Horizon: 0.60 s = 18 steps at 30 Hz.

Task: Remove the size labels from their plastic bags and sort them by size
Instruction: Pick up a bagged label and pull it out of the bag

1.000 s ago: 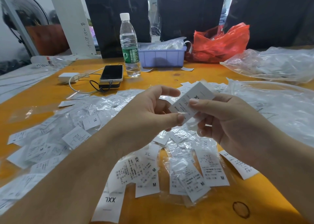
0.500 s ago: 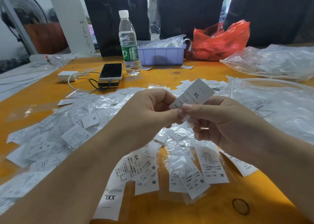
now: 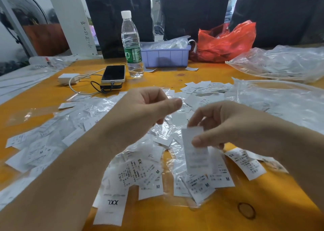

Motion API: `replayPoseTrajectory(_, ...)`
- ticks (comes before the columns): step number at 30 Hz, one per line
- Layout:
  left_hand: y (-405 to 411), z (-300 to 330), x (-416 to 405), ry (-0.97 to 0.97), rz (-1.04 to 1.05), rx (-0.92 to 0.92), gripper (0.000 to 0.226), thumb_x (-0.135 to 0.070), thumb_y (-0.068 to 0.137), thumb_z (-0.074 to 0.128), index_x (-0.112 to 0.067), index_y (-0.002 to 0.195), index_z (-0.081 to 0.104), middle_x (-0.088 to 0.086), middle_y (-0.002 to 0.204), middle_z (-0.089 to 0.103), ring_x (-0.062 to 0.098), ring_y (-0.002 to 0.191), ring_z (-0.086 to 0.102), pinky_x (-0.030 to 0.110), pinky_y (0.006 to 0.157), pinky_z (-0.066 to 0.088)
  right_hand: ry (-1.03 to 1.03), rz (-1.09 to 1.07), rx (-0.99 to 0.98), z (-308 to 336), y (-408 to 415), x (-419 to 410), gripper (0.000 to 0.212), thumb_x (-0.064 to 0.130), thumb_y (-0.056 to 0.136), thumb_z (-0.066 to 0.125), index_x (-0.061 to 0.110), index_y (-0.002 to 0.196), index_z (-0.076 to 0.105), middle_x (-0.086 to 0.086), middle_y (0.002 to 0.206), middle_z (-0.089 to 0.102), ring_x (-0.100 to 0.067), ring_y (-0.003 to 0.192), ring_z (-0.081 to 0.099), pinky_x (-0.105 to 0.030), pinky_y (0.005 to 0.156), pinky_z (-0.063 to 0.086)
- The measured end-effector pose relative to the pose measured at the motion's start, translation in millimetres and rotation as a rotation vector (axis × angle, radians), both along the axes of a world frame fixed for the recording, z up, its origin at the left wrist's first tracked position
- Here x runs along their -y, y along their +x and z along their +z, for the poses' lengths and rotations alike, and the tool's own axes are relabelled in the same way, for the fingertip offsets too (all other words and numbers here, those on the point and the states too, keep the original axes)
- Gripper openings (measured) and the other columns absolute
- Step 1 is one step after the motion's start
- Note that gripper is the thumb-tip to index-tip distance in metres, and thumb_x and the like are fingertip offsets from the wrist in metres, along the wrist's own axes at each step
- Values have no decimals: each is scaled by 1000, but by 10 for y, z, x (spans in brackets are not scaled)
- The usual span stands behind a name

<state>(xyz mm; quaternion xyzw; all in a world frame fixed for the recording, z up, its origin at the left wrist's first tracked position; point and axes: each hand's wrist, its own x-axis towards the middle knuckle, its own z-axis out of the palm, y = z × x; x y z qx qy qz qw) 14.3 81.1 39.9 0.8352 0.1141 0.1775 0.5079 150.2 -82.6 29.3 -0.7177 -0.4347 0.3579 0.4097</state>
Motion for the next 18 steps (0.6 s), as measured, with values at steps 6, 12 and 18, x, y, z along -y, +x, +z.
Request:
replayPoseTrajectory(6, 38, -168, 114, 385, -11, -132, 19, -35, 79, 74, -25, 68, 63, -16, 57, 58, -1, 50, 51, 11, 46, 39, -104, 2, 547, -101, -137, -32, 21, 31, 74, 80, 36, 88, 66, 17, 79, 63, -2, 67, 61, -19, 55, 47)
replayPoseTrajectory(12, 48, -224, 100, 474, -44, -256, 13, -34, 77, 75, -32, 75, 62, -23, 64, 58, -2, 54, 52, 10, 45, 35, -65, -13, 564, -149, -120, -26, 34, 45, 68, 79, 42, 98, 64, 24, 92, 55, 0, 78, 55, -23, 64, 49)
replayPoseTrajectory(18, 45, -223, 92, 509, -47, -342, 18, -39, 73, 78, -37, 80, 62, -17, 69, 60, -5, 59, 55, 13, 48, 36, 108, -336, 777, -188, 122, -57, 14, 17, 92, 62, 28, 98, 69, 16, 98, 59, 1, 86, 53, -13, 68, 39)
